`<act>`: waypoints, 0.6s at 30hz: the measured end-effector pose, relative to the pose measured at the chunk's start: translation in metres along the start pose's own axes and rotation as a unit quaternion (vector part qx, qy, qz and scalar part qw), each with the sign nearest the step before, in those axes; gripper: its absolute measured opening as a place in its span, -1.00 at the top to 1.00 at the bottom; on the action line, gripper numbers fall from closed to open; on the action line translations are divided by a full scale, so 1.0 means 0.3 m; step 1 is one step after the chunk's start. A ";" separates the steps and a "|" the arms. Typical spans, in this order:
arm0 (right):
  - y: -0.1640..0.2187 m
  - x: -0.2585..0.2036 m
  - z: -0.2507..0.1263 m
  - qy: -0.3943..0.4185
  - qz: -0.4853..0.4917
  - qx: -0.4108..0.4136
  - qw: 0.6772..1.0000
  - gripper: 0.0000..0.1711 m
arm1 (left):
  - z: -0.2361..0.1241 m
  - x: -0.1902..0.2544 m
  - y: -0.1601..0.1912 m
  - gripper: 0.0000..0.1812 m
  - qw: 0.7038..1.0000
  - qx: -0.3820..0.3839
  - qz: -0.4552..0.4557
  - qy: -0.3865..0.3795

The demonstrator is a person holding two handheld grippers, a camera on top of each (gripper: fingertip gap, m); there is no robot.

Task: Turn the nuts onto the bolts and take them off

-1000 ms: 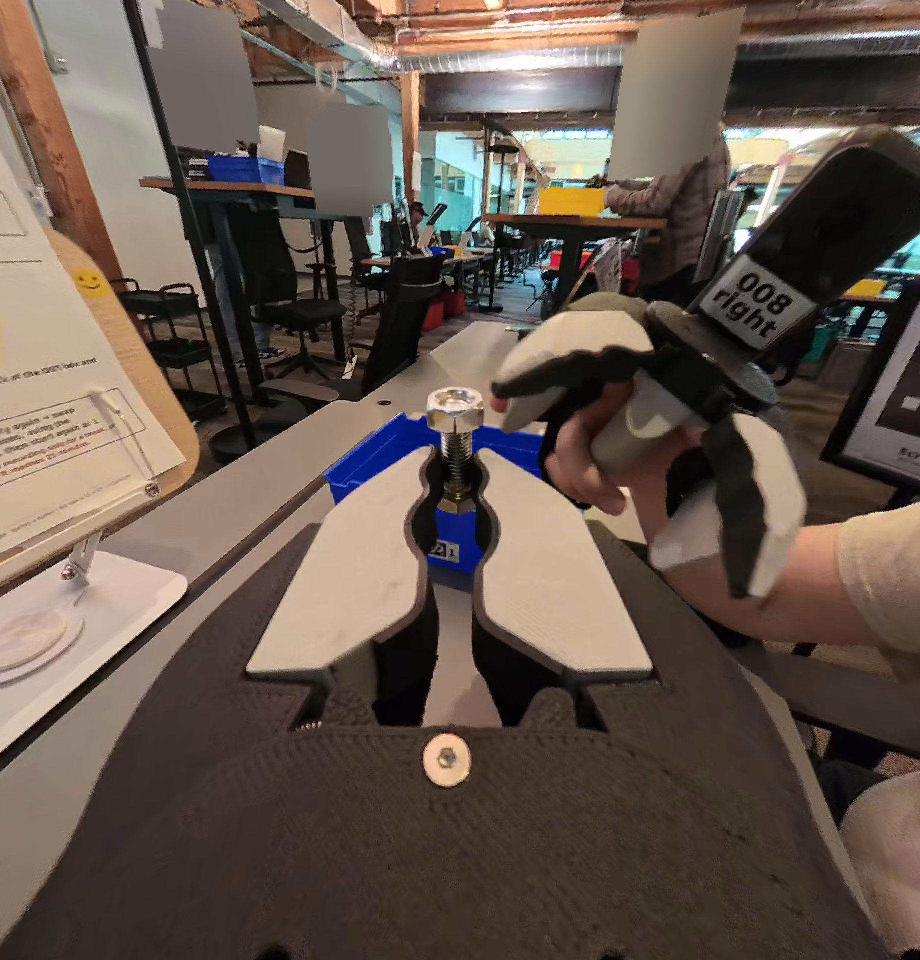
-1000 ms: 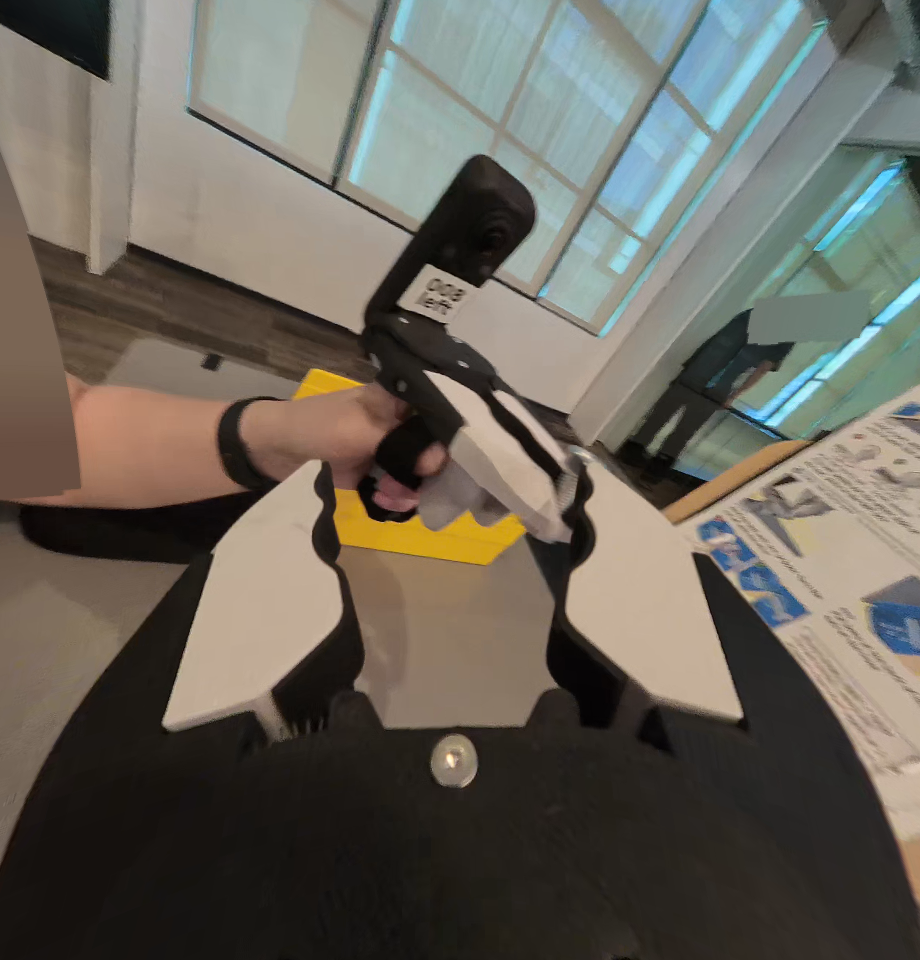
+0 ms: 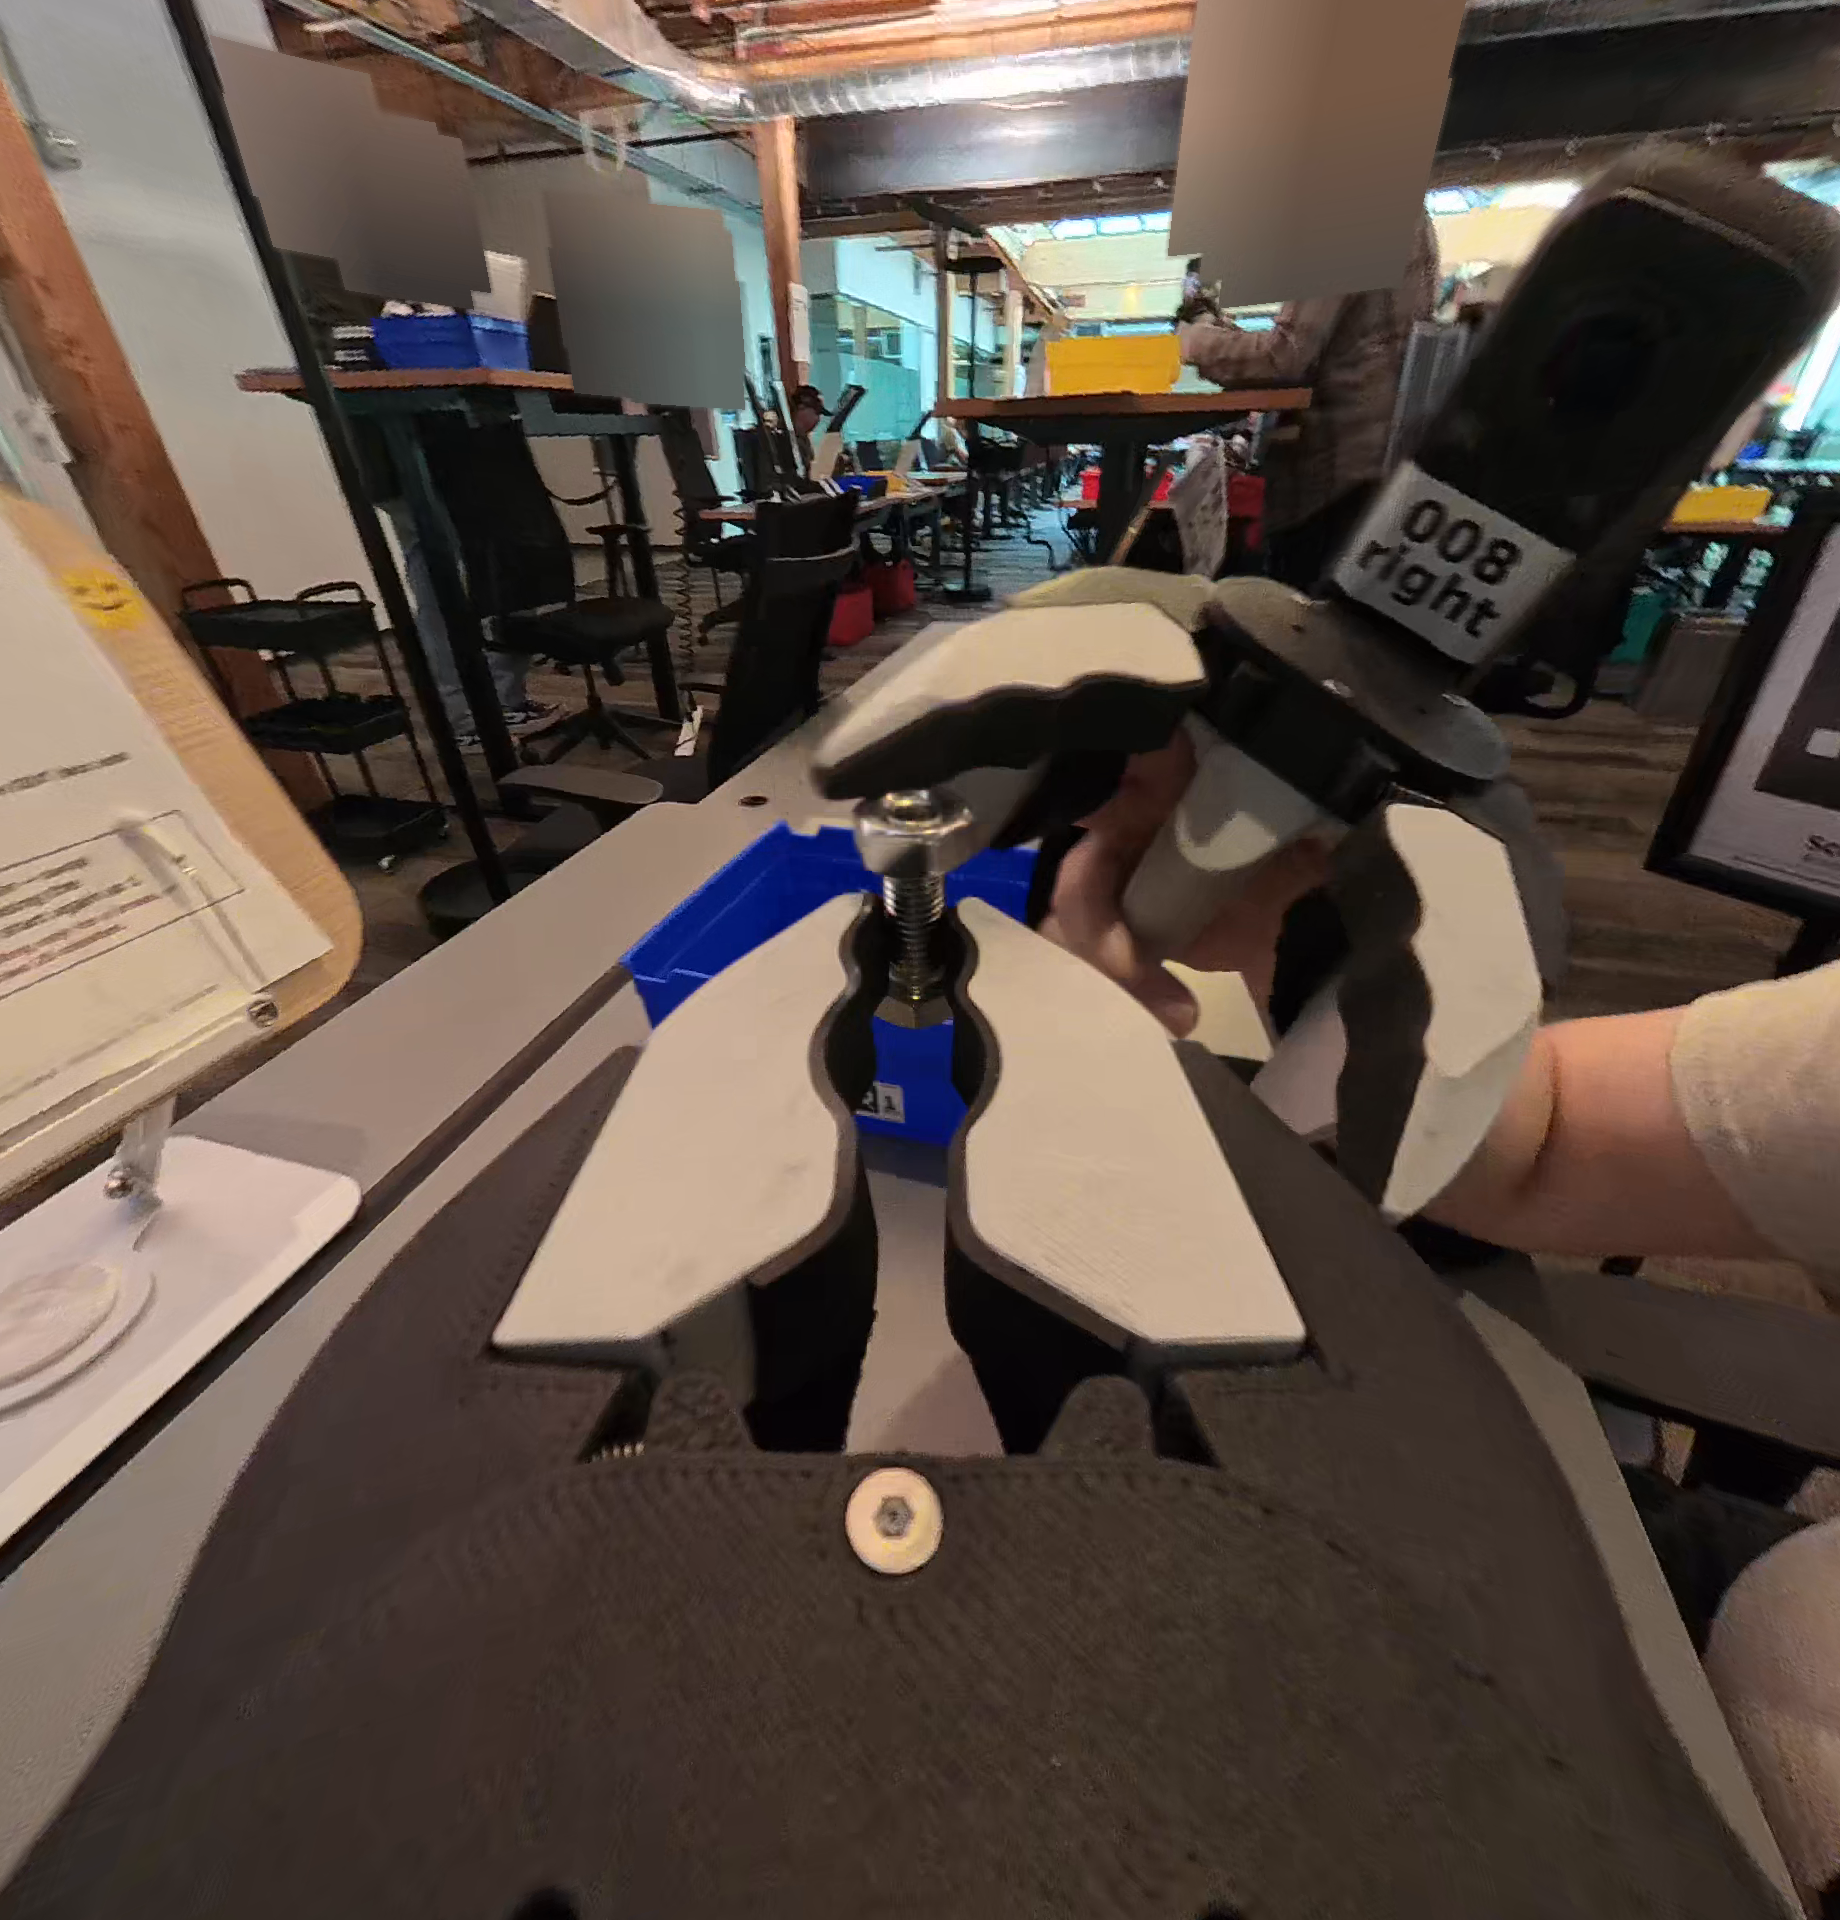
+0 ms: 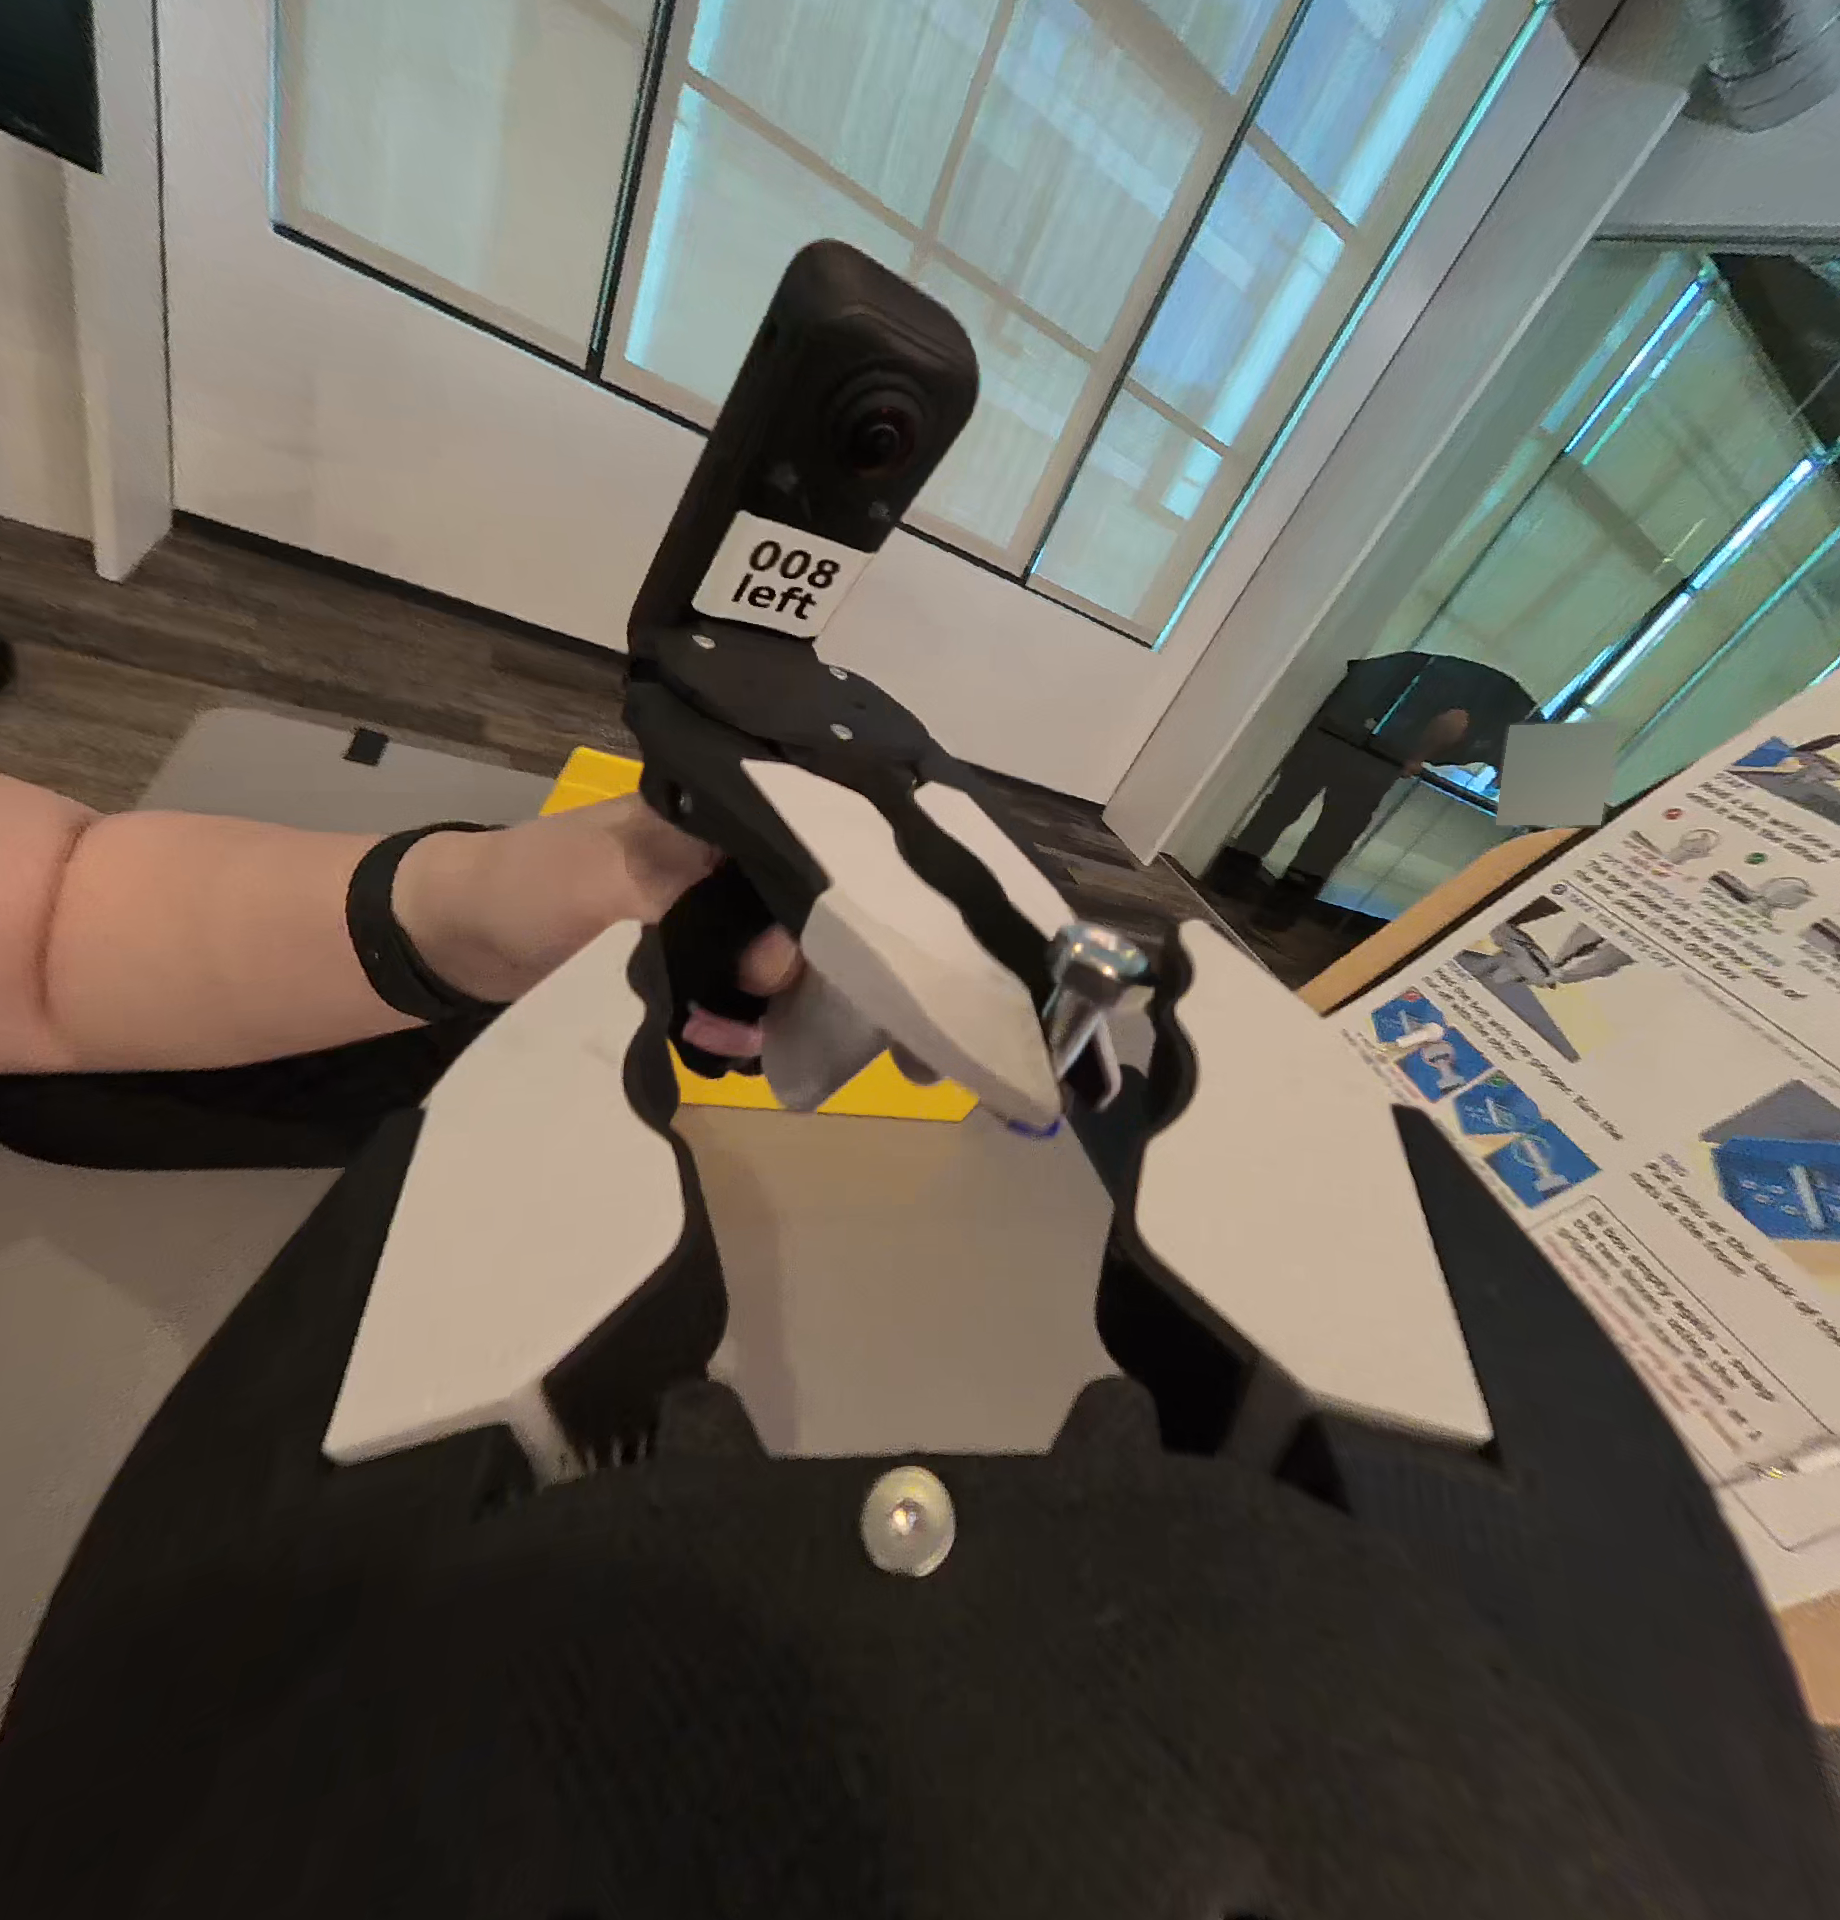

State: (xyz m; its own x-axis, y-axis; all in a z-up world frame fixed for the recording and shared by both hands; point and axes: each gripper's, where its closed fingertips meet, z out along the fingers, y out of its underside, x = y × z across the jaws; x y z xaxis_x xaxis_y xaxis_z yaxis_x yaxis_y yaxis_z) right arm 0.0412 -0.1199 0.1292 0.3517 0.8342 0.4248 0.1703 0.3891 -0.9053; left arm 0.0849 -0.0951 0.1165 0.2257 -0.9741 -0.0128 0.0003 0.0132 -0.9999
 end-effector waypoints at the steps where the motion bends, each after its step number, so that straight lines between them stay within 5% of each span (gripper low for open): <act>1: -0.001 0.000 -0.007 -0.002 0.001 -0.003 1.000 -0.05 | -0.010 -0.019 -0.004 0.90 1.000 0.007 -0.009 -0.007; 11: 0.017 0.004 0.011 -0.008 0.039 -0.006 0.999 -0.01 | 0.030 0.037 0.024 0.90 1.000 -0.008 -0.007 0.027; 18: 0.015 0.010 -0.027 -0.005 0.012 -0.030 0.999 0.02 | -0.011 -0.051 0.008 0.90 0.999 0.013 -0.050 -0.009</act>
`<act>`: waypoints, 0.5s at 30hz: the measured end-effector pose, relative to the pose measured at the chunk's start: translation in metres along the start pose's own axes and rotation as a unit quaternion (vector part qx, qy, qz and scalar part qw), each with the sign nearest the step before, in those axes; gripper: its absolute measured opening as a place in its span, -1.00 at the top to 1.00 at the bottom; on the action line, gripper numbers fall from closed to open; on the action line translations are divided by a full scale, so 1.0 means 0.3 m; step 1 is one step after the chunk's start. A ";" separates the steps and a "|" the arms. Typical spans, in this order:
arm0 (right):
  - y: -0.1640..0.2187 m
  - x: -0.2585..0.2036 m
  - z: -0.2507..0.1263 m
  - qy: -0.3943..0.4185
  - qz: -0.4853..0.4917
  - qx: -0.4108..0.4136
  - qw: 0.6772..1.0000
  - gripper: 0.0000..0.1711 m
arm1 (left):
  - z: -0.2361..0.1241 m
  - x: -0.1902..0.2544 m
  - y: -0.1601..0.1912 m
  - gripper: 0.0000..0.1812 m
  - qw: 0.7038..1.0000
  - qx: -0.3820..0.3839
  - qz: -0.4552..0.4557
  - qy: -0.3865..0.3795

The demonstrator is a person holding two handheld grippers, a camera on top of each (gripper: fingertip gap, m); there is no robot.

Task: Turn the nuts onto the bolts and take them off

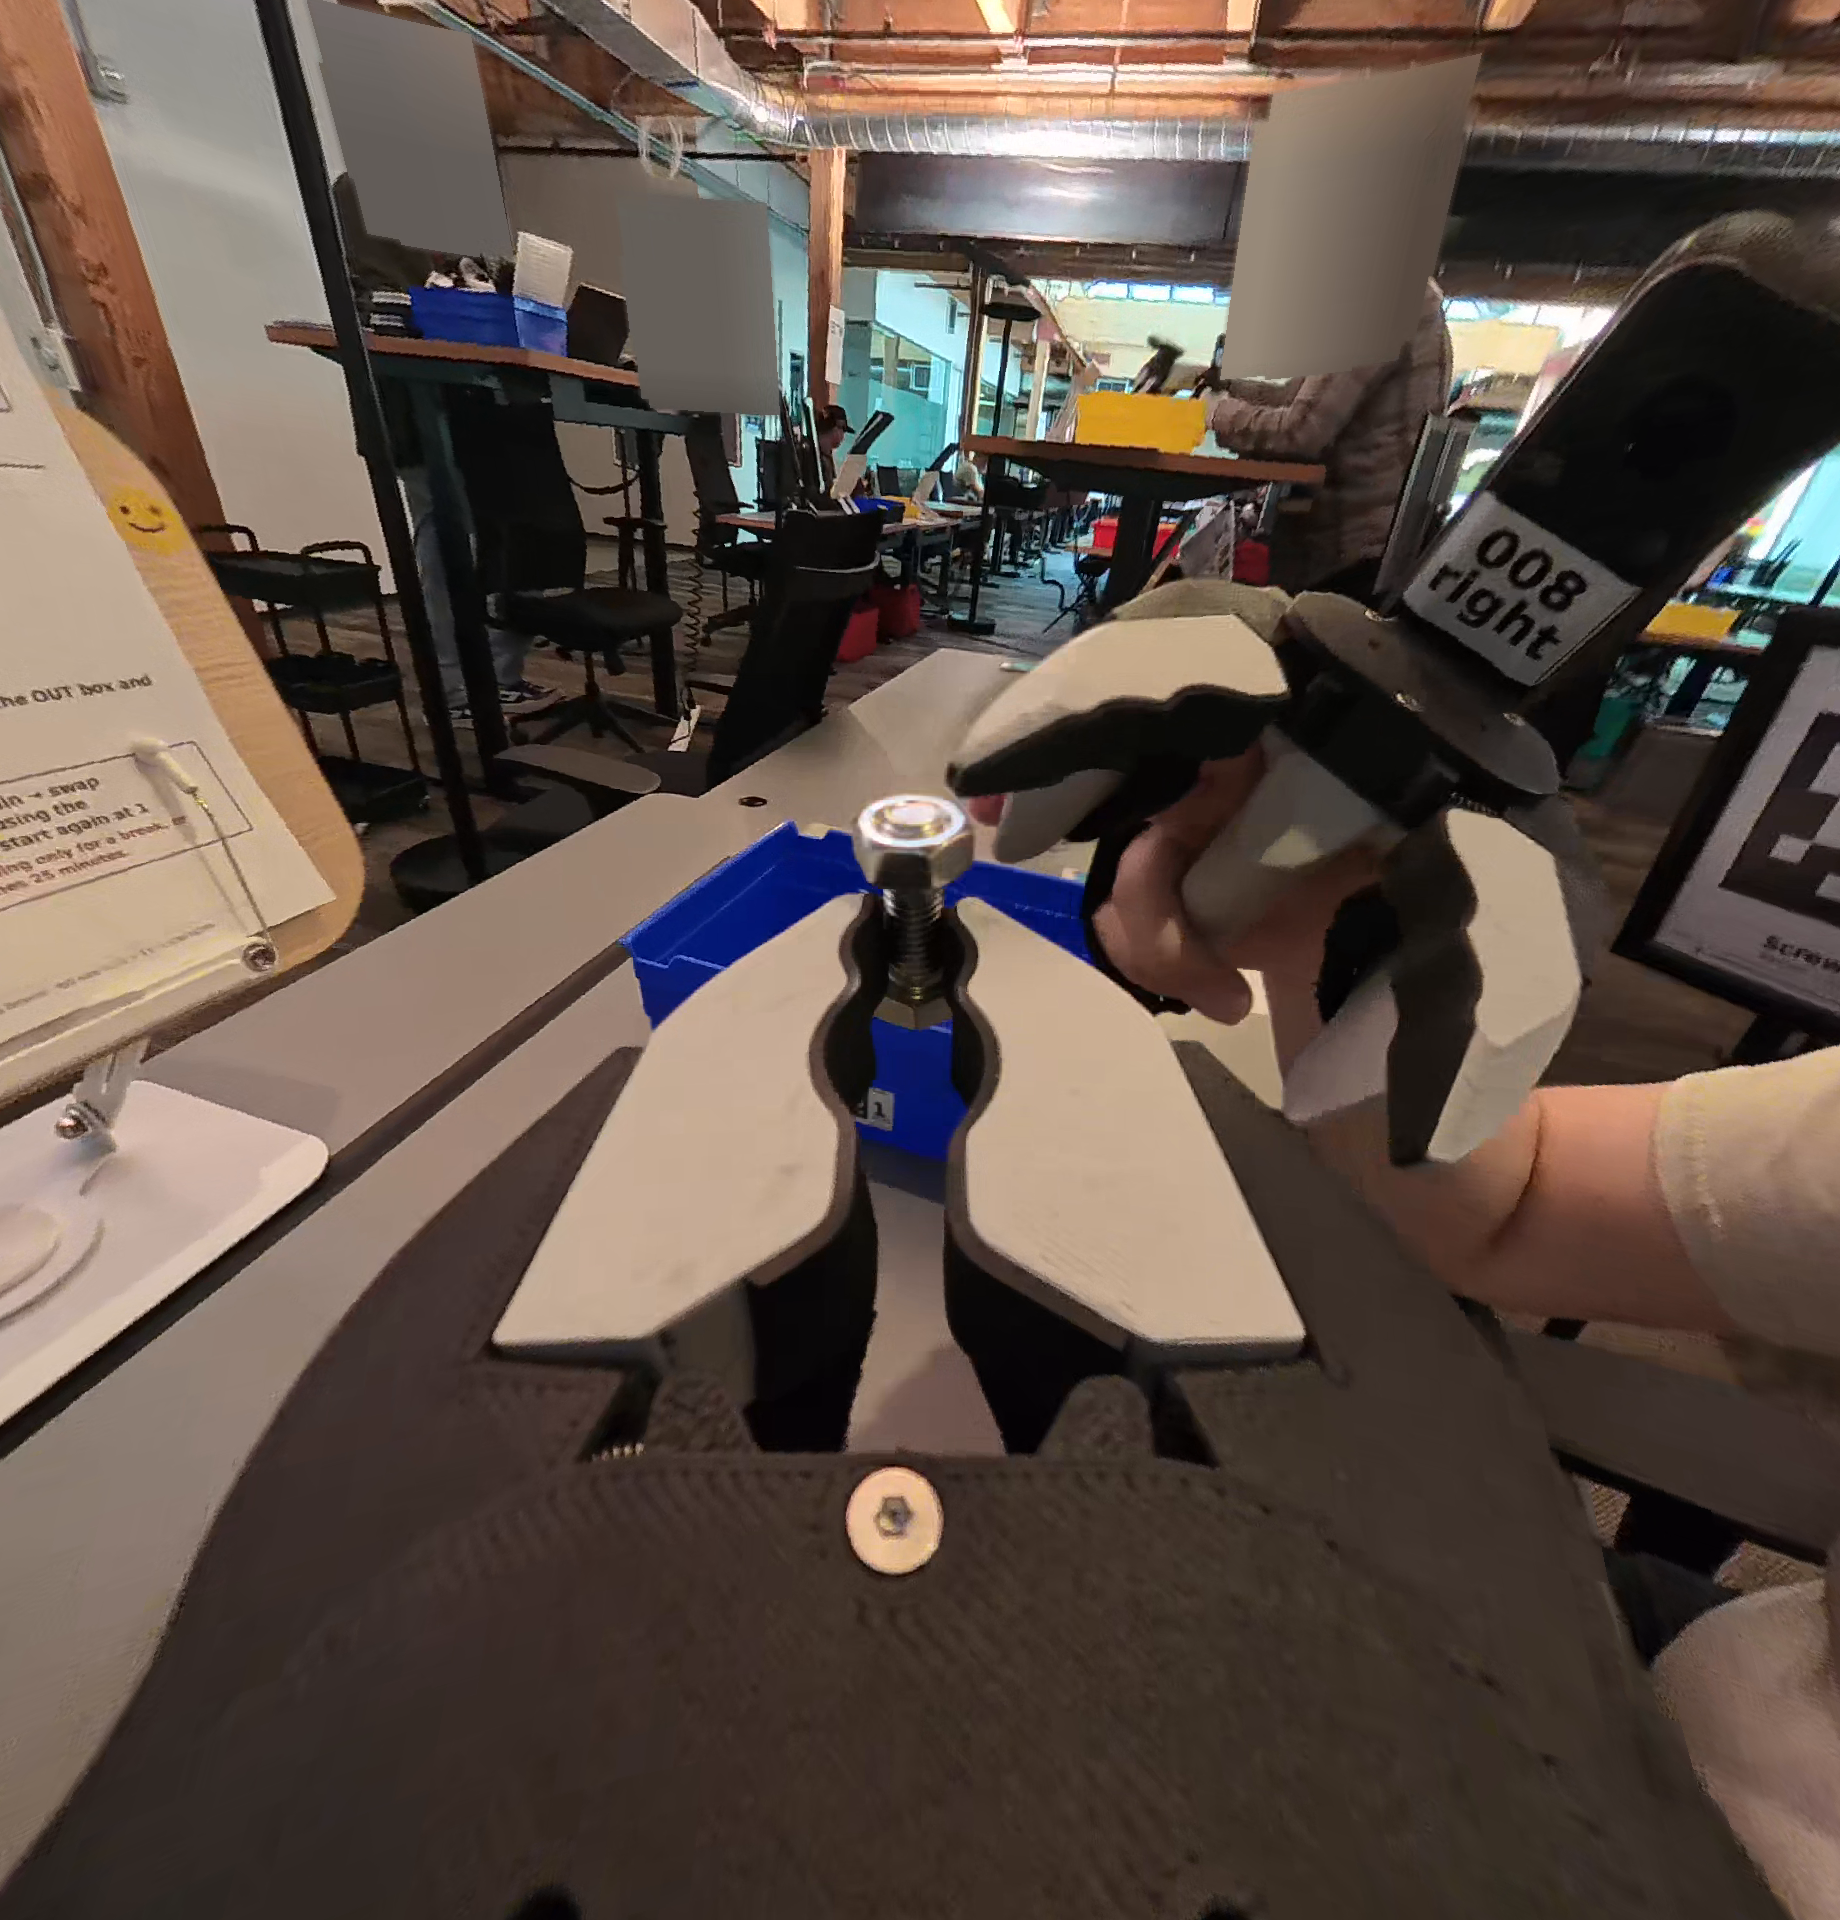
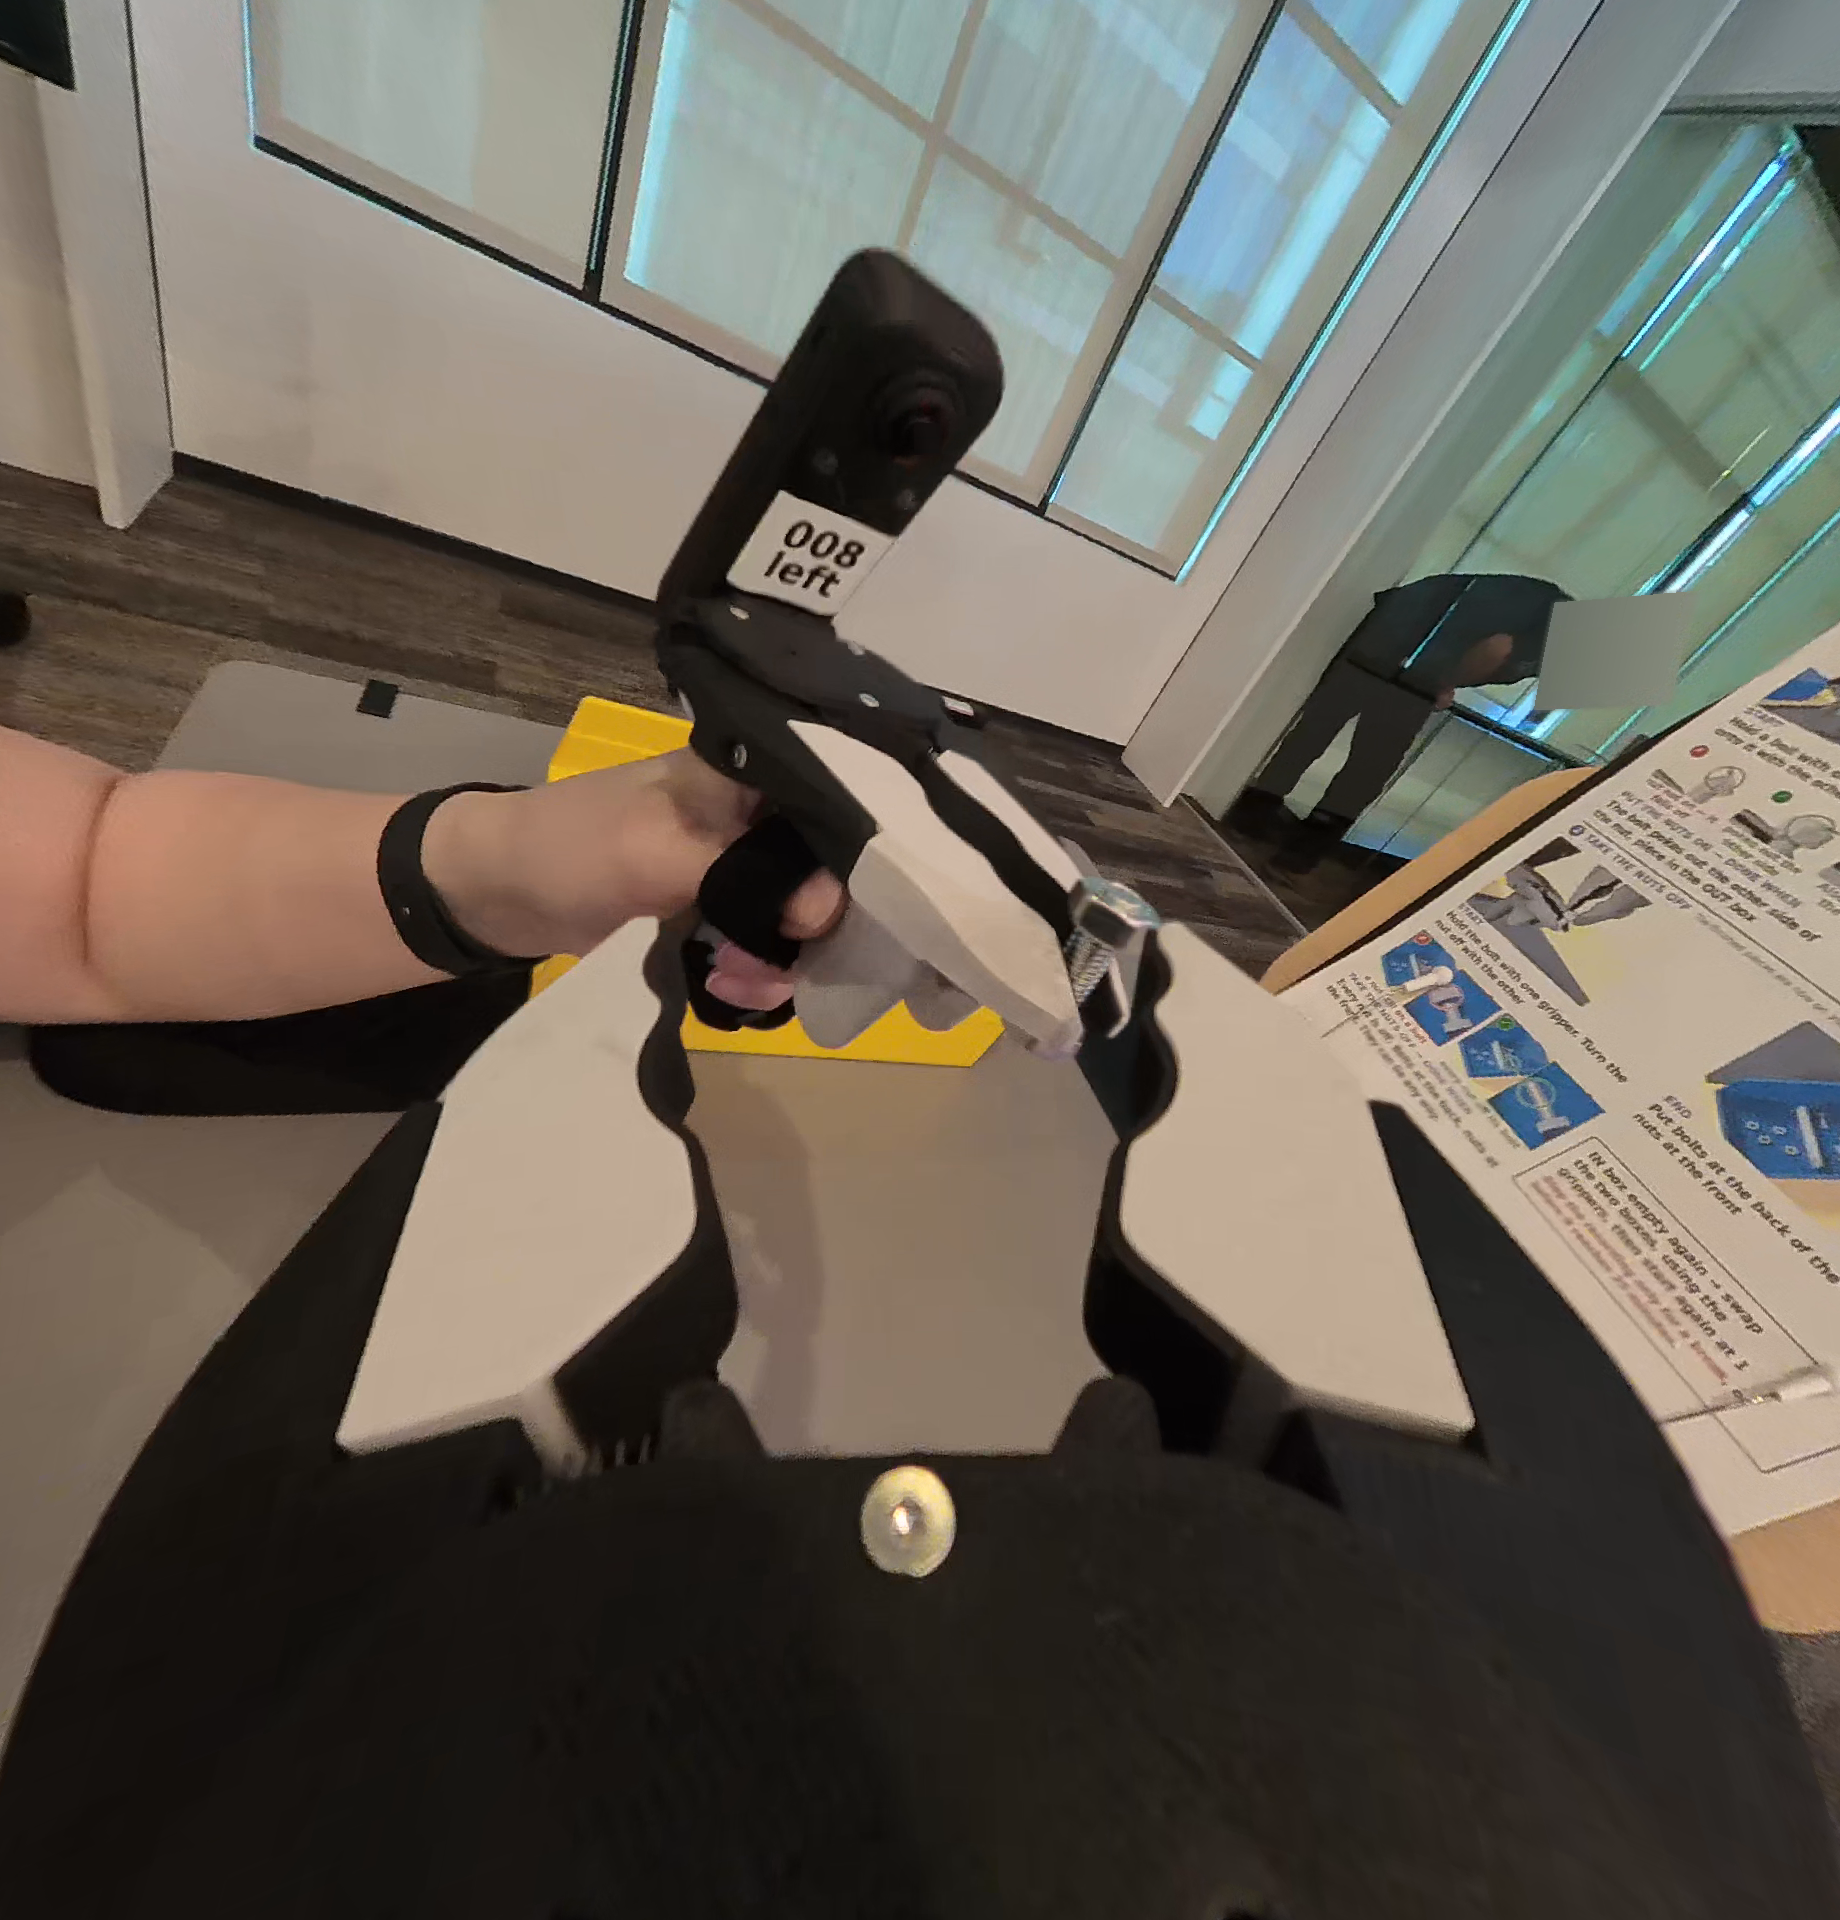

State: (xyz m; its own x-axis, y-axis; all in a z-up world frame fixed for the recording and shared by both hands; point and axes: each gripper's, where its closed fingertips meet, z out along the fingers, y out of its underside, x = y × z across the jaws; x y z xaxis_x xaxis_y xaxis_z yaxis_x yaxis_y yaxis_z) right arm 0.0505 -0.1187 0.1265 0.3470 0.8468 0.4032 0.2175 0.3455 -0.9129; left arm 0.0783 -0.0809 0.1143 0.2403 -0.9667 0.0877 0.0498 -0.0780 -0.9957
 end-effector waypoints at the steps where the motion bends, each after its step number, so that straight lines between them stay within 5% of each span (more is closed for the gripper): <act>1: -0.006 0.011 -0.005 0.008 0.004 0.005 1.000 0.02 | 0.002 0.002 0.001 0.90 1.000 0.001 -0.004 0.005; 9: 0.018 -0.007 0.037 -0.005 0.022 0.004 1.000 -0.02 | 0.042 0.073 0.031 0.90 0.998 -0.023 0.044 0.023; 15: -0.004 0.014 -0.009 0.005 0.014 0.004 1.000 0.04 | 0.000 0.003 -0.005 0.90 1.000 0.011 -0.014 0.010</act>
